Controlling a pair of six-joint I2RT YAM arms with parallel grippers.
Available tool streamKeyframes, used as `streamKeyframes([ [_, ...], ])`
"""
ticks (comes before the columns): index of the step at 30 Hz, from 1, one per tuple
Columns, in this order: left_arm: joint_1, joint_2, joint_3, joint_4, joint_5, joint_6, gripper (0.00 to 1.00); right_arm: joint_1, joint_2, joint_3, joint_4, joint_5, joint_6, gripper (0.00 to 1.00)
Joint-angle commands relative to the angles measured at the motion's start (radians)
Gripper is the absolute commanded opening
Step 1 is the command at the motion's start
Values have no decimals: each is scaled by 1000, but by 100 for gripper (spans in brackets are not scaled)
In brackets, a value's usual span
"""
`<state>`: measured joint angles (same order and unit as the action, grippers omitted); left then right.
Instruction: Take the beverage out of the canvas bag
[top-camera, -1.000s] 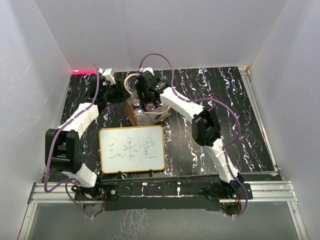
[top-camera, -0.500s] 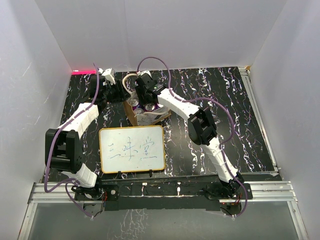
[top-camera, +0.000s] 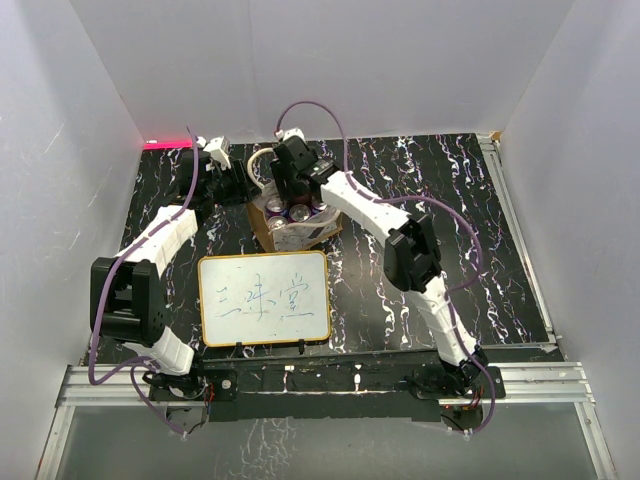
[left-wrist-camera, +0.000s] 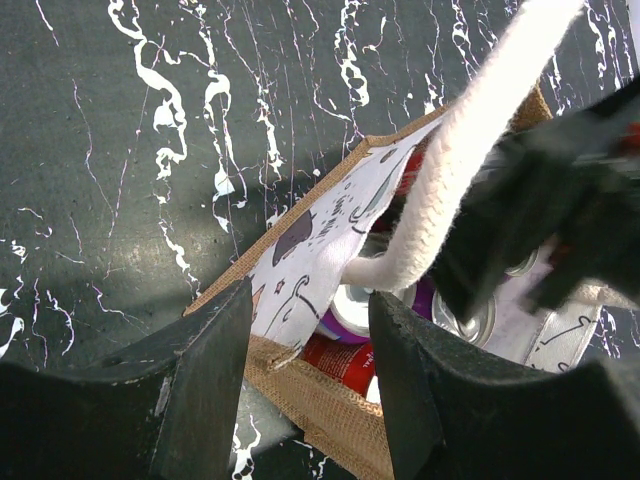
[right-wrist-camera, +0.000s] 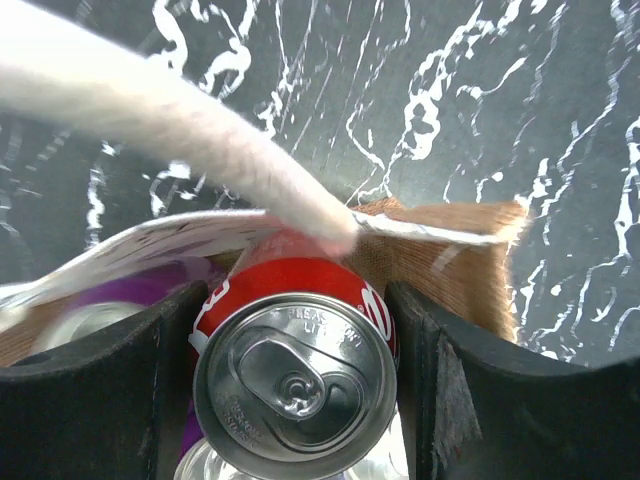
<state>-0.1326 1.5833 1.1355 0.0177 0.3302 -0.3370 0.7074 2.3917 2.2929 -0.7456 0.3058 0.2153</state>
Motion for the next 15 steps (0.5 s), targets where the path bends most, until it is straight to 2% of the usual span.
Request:
streamKeyframes([
  [1,10,1,38,-1,15,1,48,7,-288,-20,211,41,13,34],
  [8,10,-3,36,-4,12,2,48,7,-424,-129,254,65,59,23],
  [15,10,-4,36,0,16,0,48,6,-627,-347,329,116,81,19],
])
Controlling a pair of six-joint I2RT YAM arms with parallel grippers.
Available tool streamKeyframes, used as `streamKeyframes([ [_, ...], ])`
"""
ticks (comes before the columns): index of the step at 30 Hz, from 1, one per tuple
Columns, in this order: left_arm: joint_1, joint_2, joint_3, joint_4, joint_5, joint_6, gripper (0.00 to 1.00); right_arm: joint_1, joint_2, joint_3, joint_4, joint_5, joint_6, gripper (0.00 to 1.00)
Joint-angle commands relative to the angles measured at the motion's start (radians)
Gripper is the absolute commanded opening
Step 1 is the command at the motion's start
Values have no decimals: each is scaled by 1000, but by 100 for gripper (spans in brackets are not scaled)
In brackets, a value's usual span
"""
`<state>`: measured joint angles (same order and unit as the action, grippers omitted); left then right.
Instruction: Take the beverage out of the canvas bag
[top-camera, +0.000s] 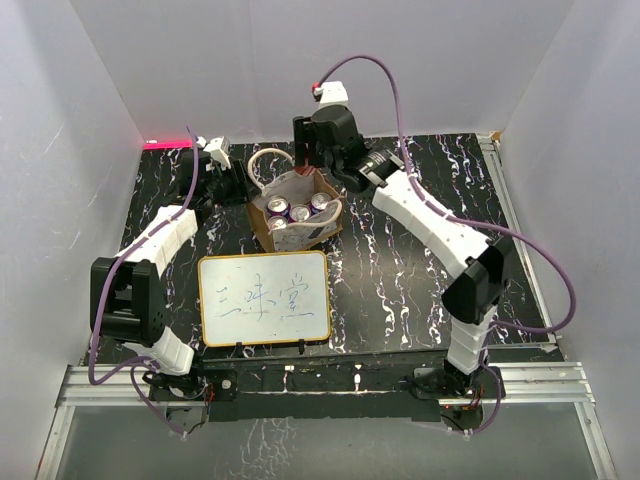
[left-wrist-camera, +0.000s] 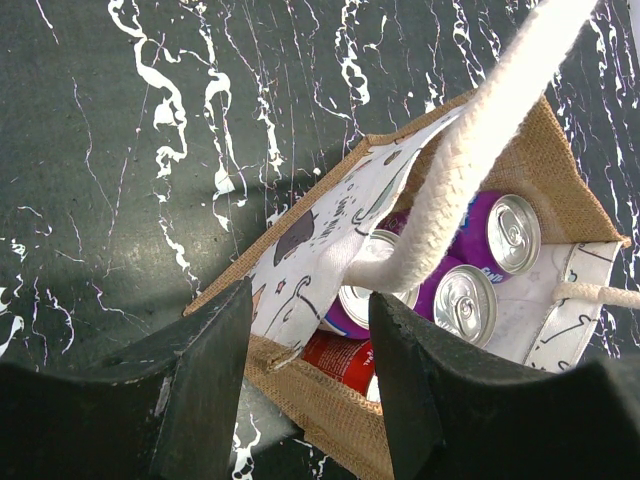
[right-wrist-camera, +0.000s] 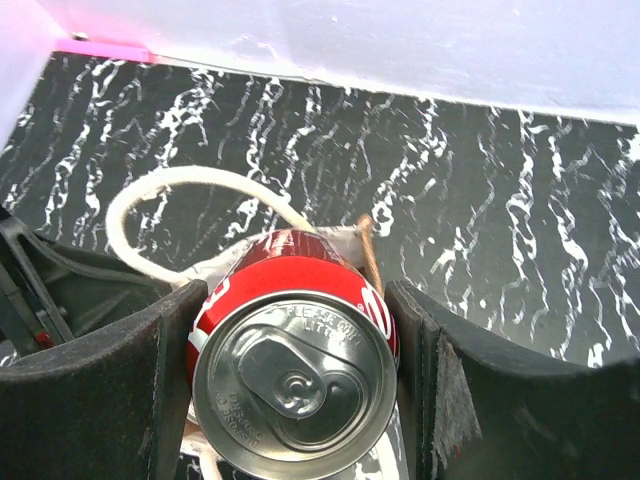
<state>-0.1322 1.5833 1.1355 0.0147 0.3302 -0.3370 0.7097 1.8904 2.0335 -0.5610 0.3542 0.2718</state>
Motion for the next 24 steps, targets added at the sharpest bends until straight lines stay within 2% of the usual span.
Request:
streamKeyframes([
  [1,9,-1,36,3,18,-2,48,3,-171,-126,156,85,19,18],
  [9,9,-5,37,-5,15,0,48,-2,-521,-508,301,338,-127,16],
  [15,9,-11,36,-2,21,-6,48,-30,-755,-813,368,510,-223,9],
  [19,9,-15,34,-7,20,-7,49,-52,-828,-986,374,553,-212,8],
  [24,9,-25,28,-9,18,-6,49,-88,-850,-1112,330,490,-39,7],
])
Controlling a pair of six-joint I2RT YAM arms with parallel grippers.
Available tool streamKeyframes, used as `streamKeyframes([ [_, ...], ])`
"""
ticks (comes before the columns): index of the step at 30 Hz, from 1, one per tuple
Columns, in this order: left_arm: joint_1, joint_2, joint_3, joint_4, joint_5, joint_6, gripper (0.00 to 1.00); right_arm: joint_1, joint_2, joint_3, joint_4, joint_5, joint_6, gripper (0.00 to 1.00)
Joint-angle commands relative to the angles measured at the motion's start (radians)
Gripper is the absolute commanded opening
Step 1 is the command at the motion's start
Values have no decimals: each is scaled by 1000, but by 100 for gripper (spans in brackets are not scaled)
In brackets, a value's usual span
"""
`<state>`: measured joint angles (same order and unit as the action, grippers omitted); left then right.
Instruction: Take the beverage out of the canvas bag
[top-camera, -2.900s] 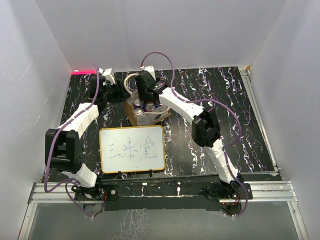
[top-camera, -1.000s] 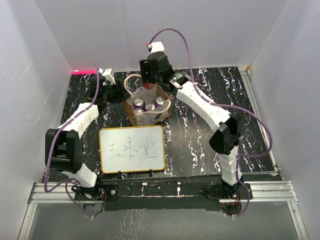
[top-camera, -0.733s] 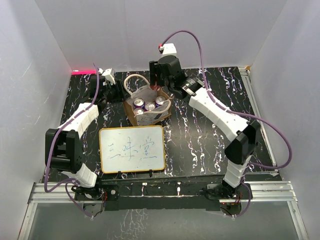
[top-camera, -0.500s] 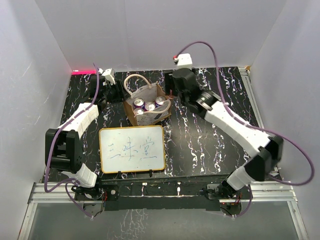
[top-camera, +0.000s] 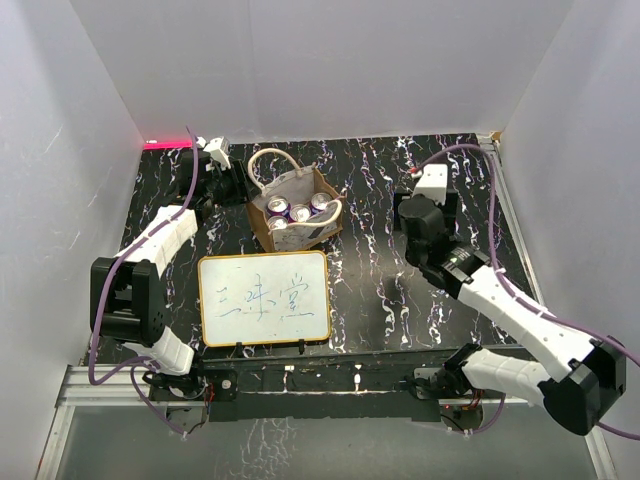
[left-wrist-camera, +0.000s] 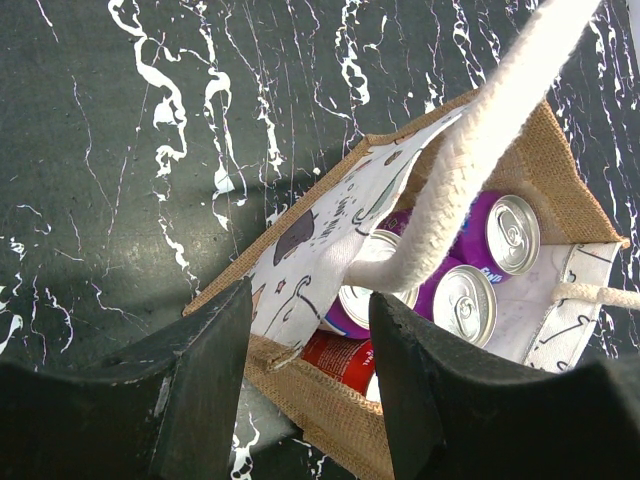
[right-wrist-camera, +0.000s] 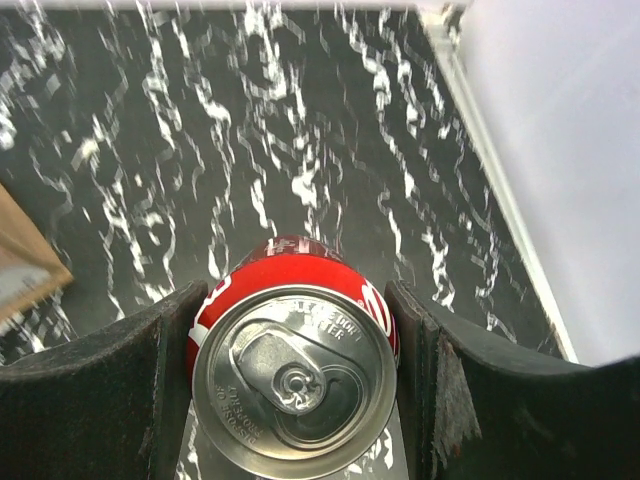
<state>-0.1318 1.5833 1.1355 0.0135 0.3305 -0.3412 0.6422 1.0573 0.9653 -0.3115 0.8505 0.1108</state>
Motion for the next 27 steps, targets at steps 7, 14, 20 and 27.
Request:
streamKeyframes([
  [7,8,-38,18,-10,13,1,49,-117,38,-80,73,-112,235,7],
  [14,8,-44,21,-14,8,2,49,-291,103,-68,83,-259,256,7],
  [20,8,-41,21,-14,10,2,49,-383,199,-26,97,-300,244,7],
  [27,7,-37,23,-16,10,2,49,-421,313,45,98,-306,253,7],
])
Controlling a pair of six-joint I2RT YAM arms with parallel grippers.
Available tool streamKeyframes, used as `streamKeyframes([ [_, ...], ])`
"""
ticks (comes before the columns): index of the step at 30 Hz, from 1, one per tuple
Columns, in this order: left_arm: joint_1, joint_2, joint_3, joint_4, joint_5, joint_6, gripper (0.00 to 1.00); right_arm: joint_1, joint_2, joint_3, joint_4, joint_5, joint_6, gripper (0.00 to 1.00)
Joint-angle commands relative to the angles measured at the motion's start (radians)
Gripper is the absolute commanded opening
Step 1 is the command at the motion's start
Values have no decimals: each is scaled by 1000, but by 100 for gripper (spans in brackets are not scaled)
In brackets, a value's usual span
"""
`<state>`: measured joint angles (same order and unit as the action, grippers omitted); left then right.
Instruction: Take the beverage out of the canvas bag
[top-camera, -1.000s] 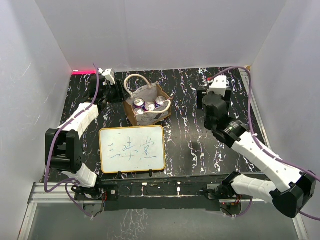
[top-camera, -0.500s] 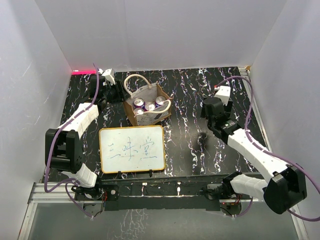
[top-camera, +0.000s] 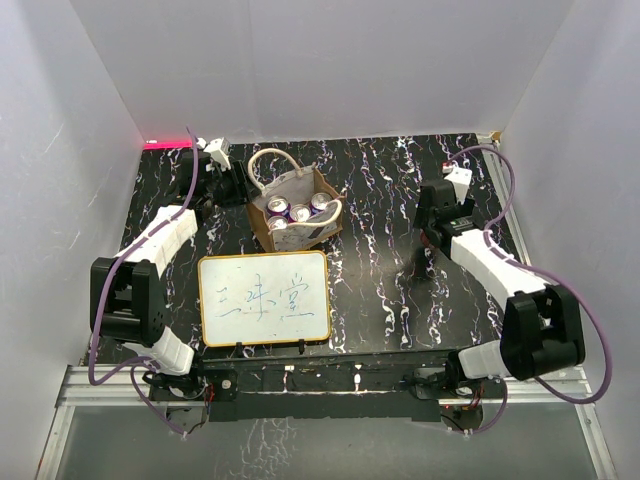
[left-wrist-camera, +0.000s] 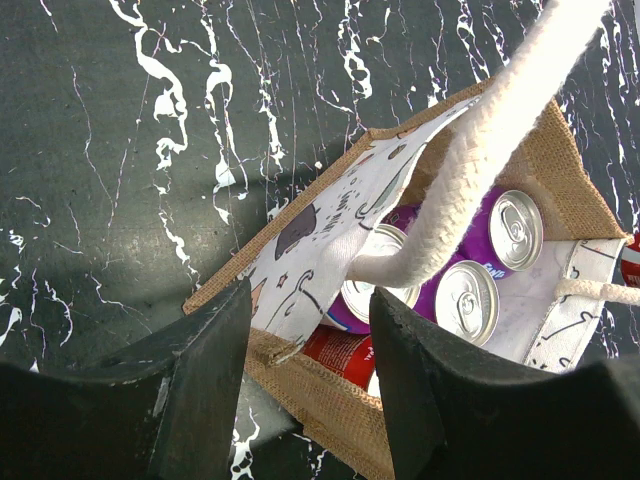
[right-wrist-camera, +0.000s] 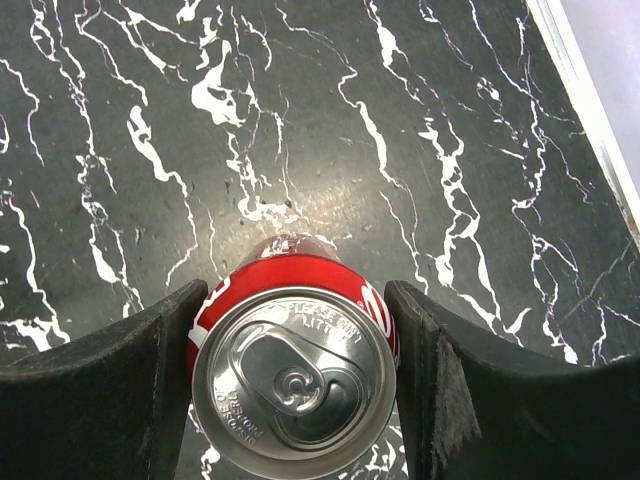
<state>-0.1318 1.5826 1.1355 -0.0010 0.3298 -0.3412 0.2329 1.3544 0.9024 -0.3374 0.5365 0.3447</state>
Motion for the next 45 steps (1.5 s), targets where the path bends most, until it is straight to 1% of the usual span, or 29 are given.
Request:
streamKeyframes([
  [1,8,-36,25,-1,11,2,49,-14,29,118,124,1,26,7],
  [6,8,-42,26,-2,9,4,49,-14,83,158,127,-17,22,7],
  [12,9,-38,27,-4,7,5,49,-14,151,173,136,29,-8,7],
  [17,9,-34,33,-5,8,5,50,-15,181,175,153,-8,-12,7],
  [26,9,-29,35,-6,12,5,50,-43,198,138,157,-53,37,8],
  [28,10,-27,36,-7,14,4,49,-48,201,131,157,-64,39,11],
  [31,9,-26,35,-7,15,4,50,-52,205,123,156,-76,39,20],
  [37,9,-31,31,-5,12,4,49,-55,209,118,156,-99,32,33],
  [40,9,-31,30,-5,14,4,50,-55,210,115,153,-109,25,42],
  [45,9,-33,30,-5,14,4,50,-56,220,122,134,-116,12,51],
])
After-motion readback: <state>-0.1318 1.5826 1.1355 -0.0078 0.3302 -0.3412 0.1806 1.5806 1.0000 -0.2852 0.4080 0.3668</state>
